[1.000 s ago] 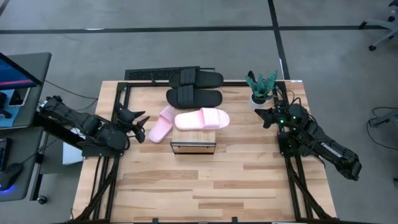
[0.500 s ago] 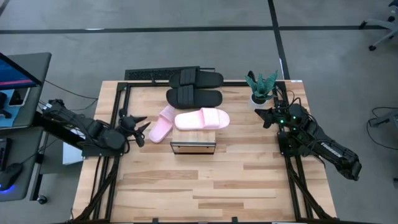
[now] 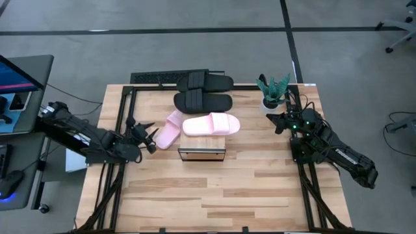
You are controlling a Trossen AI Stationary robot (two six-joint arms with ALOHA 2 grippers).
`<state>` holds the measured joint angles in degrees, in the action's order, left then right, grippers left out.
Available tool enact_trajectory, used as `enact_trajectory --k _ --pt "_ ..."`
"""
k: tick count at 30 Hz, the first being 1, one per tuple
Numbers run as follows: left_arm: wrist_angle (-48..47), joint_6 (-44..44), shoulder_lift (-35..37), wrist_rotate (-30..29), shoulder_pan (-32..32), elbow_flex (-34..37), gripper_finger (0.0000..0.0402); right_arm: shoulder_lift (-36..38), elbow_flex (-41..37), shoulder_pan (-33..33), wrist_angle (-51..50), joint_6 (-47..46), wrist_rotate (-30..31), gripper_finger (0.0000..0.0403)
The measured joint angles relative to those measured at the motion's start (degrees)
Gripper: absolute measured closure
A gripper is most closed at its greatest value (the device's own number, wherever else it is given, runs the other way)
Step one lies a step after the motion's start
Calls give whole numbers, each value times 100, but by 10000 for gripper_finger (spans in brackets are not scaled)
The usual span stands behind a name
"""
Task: Pick and place slides into the shelf
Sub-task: Put the pink slide on the shelf
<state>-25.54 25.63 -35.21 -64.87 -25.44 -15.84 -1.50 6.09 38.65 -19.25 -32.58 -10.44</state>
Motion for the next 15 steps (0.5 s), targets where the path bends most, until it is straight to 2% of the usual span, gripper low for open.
enact_trajectory --k 5,8,11,15 --pt "380 940 -386 65 355 33 269 0 2 0 0 0 0 390" --pt "429 1336 -563 573 737 33 269 0 0 -1 0 0 1 390" --pt "716 1260 -789 1073 1113 33 269 0 0 0 0 0 1 390" --pt "1403 797 -1054 1440 1534 33 269 0 0 0 0 0 0 390"
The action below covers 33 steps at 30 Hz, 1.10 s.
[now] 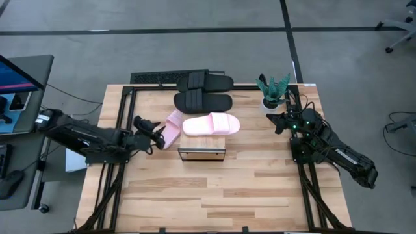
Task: Pick and place slides into the shelf
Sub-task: Put the pink slide on the shelf
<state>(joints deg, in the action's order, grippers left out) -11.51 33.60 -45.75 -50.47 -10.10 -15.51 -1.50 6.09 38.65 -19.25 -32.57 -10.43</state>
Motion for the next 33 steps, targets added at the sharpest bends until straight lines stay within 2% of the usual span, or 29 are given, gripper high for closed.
enact_trajectory --k 7,10,21,27,33 --pt "264 -201 -304 575 567 0 269 0 0 0 0 0 1 390" --pt "549 -793 -432 675 664 0 269 0 0 0 1 0 0 390" --pt "979 -3287 -1167 550 634 -2 269 0 0 0 0 0 0 390" --pt "1657 -3922 -1360 388 662 -9 269 0 0 1 2 0 0 390" --pt "1644 -4330 -1356 465 919 -82 269 0 0 -1 0 0 1 390"
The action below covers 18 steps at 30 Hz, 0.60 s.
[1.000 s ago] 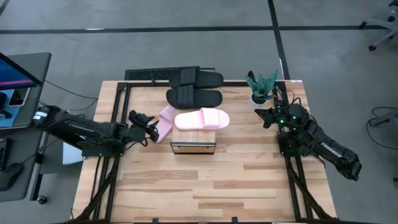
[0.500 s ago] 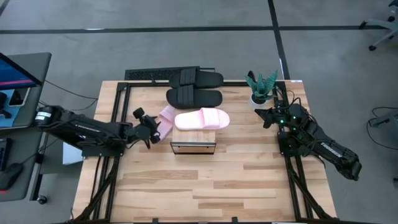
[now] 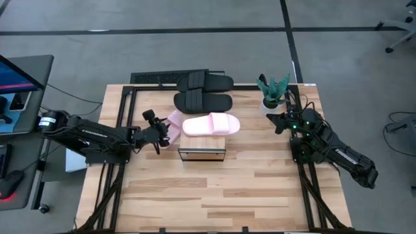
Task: Pick and place slides into the shelf
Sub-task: Put the pink slide on the shelf
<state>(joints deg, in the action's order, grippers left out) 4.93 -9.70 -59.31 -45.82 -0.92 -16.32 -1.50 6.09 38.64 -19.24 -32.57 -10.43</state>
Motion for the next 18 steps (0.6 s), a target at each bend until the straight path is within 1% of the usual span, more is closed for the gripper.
enact_trajectory --k 2,6,9,18 --pt "-20 -240 -25 91 101 -86 269 0 0 0 0 0 -1 390" --pt "-167 -507 -354 210 285 -269 269 0 0 1 0 -1 0 390" --pt "-208 -524 -726 255 331 -371 269 0 0 0 0 -1 -1 390" --pt "-242 -489 -1526 358 329 -759 269 1 0 2 0 -1 -1 390"
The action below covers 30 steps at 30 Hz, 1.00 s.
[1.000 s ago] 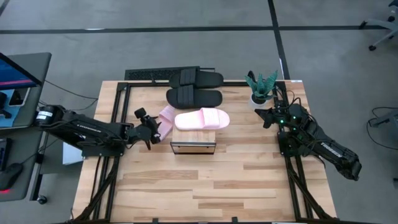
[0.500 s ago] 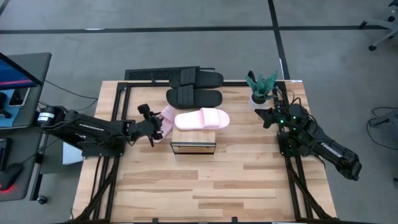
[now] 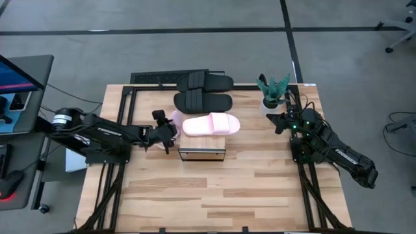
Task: Pick and place slides into the shelf
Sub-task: Put the pink slide on the shelf
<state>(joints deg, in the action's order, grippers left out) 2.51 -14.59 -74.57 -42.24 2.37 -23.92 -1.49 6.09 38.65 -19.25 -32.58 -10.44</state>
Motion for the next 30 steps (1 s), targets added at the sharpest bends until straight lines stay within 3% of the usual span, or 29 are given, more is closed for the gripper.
enact_trajectory --k 18,22,26,30 --pt "3 198 -157 148 365 -9 269 -1 0 -1 0 0 0 390" --pt "90 75 -157 449 506 -9 273 -1 0 -1 0 0 0 390" --pt "238 -9 -155 646 590 -9 301 -1 1 -2 0 1 2 390" --pt "250 -81 -152 849 614 -9 355 -1 0 0 0 0 2 390"
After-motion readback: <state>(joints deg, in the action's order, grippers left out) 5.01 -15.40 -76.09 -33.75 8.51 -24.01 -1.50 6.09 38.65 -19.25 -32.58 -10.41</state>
